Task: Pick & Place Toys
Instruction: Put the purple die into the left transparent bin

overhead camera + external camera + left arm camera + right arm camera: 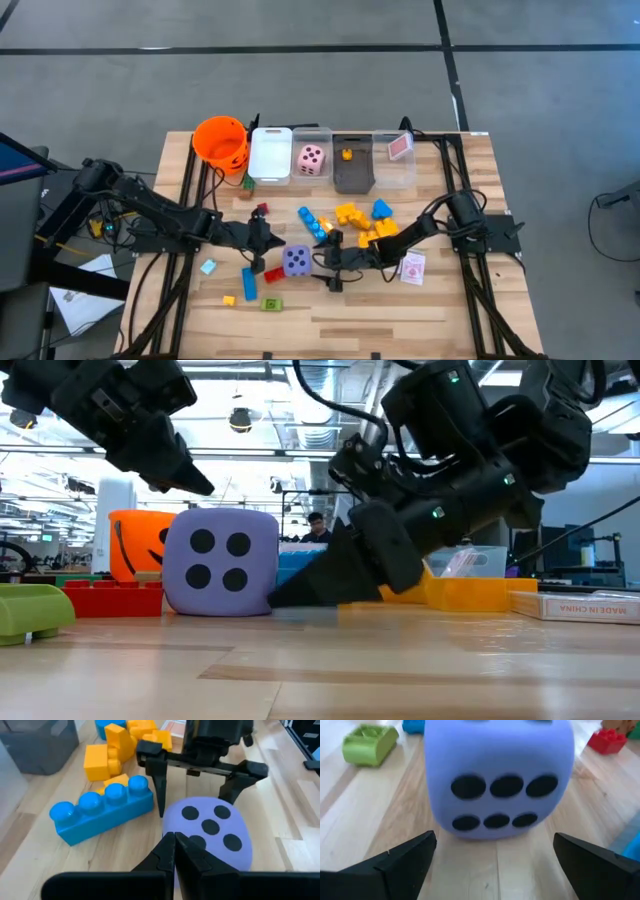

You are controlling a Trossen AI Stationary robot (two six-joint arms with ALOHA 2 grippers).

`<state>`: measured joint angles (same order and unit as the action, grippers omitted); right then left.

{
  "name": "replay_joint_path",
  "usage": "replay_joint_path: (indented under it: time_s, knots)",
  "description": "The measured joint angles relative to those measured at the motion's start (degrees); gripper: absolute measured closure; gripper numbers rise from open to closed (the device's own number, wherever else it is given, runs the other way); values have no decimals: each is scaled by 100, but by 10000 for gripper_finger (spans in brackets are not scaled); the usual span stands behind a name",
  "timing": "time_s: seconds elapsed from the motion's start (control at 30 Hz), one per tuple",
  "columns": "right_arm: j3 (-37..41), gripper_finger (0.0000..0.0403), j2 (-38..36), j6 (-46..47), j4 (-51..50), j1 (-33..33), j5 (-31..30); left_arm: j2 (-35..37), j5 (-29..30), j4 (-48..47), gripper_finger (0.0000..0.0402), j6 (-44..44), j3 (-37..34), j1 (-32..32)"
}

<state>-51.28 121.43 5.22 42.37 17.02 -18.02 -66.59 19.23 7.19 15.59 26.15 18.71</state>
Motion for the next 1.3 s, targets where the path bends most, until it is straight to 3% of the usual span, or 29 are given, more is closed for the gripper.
replay_joint_path:
  time_s: [0.4,0.7,0.87,1.1,1.3]
  knots:
    - [-81,3,0,-192,415,-137,191,2,-13,-127,402,175,0,-1]
    - [-458,3,74,-270,236,-236,1226,0,-164,-253,402,438,0,-1]
    - [-460,3,76,-268,200,-236,1330,0,-165,-322,402,477,0,-1]
    - [-460,3,76,-268,136,-244,1330,-30,-473,-1070,402,1308,0,-2]
    - [-460,3,76,-267,137,-254,1329,-379,-612,-782,402,1118,0,-63]
